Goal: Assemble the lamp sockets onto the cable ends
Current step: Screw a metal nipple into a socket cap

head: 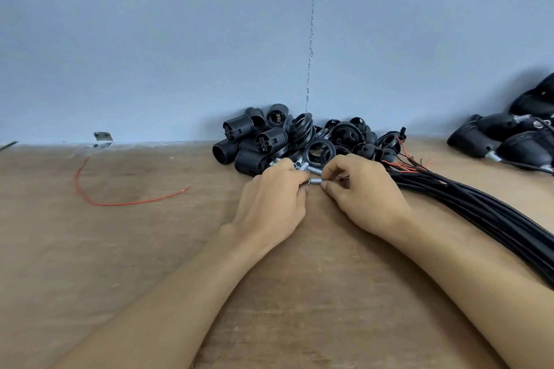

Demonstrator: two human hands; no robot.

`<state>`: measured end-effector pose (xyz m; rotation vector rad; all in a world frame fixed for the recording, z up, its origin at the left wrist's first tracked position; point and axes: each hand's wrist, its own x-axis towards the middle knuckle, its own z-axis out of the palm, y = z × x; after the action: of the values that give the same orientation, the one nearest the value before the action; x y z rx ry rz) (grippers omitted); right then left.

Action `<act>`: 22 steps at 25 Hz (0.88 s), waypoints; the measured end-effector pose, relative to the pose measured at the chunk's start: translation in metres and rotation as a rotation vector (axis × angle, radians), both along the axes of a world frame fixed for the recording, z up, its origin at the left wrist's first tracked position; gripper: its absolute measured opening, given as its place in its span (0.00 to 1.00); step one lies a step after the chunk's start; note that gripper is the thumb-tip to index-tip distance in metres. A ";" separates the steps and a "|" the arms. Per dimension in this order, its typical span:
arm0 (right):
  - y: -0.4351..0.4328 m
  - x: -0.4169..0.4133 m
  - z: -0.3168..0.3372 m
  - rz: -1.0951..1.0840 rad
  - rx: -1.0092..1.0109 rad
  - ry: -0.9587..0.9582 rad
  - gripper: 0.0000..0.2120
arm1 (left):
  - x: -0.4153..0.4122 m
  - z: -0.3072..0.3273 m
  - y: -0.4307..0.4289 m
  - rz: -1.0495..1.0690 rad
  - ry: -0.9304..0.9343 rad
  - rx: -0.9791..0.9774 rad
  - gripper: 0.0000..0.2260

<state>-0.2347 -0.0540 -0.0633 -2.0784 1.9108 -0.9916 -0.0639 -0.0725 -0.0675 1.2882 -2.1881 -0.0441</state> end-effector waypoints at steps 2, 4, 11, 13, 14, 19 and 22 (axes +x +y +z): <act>0.000 0.000 0.000 -0.003 0.009 -0.013 0.04 | -0.002 -0.001 -0.003 -0.007 0.024 -0.003 0.08; 0.000 0.000 -0.001 0.004 0.009 -0.032 0.05 | -0.001 -0.002 -0.005 -0.015 0.080 0.019 0.06; 0.000 0.001 -0.004 0.033 0.020 0.072 0.06 | 0.001 -0.004 -0.004 -0.009 0.129 0.021 0.05; 0.002 0.001 -0.004 0.053 0.014 0.069 0.05 | 0.002 -0.005 -0.001 -0.055 0.190 -0.050 0.05; 0.003 0.000 -0.003 0.074 0.009 0.027 0.05 | 0.003 -0.005 0.000 -0.082 0.238 -0.076 0.05; 0.014 0.004 0.004 0.230 0.043 -0.417 0.07 | 0.006 -0.003 0.007 -0.110 0.736 0.162 0.05; 0.018 0.007 0.007 0.273 0.046 -0.530 0.07 | 0.003 -0.003 0.011 -0.156 0.943 0.388 0.07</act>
<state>-0.2276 -0.0363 -0.0565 -1.7530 1.3386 -1.2544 -0.0608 -0.0611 -0.0703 0.9703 -1.4638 -0.9701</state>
